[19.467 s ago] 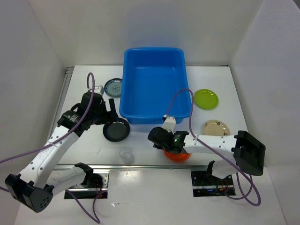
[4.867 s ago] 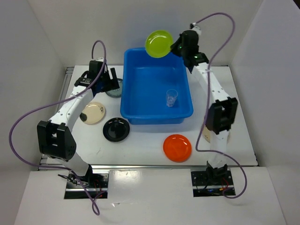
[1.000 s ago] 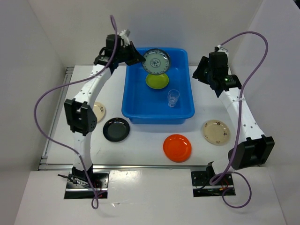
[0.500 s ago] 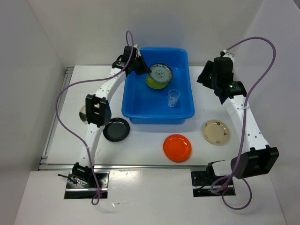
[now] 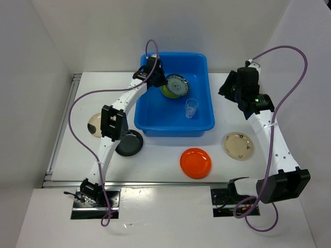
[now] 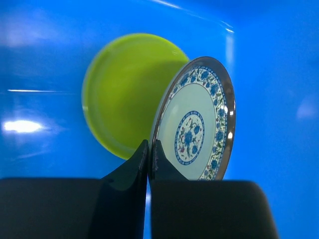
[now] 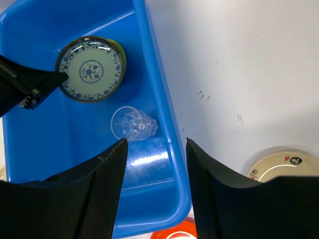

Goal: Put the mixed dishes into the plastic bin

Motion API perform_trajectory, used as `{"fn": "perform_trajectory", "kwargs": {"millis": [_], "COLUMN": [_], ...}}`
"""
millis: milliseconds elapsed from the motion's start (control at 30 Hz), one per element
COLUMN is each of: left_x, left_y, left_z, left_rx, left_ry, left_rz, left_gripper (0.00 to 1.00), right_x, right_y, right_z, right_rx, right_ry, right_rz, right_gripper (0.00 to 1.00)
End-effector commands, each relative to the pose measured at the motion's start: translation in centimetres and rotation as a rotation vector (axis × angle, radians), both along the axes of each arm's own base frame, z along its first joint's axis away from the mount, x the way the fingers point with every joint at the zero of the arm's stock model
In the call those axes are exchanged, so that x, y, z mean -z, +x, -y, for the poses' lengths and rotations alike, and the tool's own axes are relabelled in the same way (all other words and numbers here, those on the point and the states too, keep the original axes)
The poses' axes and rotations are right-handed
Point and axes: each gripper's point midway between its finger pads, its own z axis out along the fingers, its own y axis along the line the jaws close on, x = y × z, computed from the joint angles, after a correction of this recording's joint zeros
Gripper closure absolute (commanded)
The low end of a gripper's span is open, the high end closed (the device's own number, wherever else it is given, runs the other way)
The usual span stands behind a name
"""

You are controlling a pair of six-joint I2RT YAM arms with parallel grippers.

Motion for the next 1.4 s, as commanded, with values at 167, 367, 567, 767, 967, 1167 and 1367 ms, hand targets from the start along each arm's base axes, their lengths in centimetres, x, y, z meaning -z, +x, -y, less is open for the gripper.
{"fn": "perform_trajectory", "kwargs": {"millis": [167,367,567,767,967,1167,1367], "left_x": [0.9,2.3,2.1,-3.2,-15.7,-28.7,-28.0], "left_y": [2.6,3.0,3.0,3.0,0.3,-6.3,-9.6], "left_z": [-1.9,-2.1,-1.8,-1.2,0.1,-1.8,-11.6], "left_rx": [-0.139,-0.169,-0.164,-0.133,-0.007,0.068,-0.139], "left_ry": [0.095,0.099,0.08,0.028,-0.089,-0.126,0.0], "left_rz": [0.072,0.063,0.065,0.14,0.303,0.464,0.386], "left_gripper": [1.0,0.99,0.4,0.16,0.13,0.12,0.12], "right_x": [-1.0,-0.7,0.1,0.2,-0.4,-0.9,-0.3], "right_y": [-1.7,-2.3,-2.4,-2.7,-2.2,-1.6,-1.8], "right_z": [0.6,0.7,0.7,0.6,0.3,-0.9,-1.8], "right_rx": [0.019,0.019,0.015,0.007,-0.003,-0.062,-0.111], "right_ry": [0.007,0.004,-0.007,-0.002,0.007,0.046,0.063], "right_rz": [0.015,-0.004,-0.025,-0.025,0.006,0.052,0.059], "right_gripper": [0.44,0.44,0.44,0.44,0.44,0.42,0.42]}}
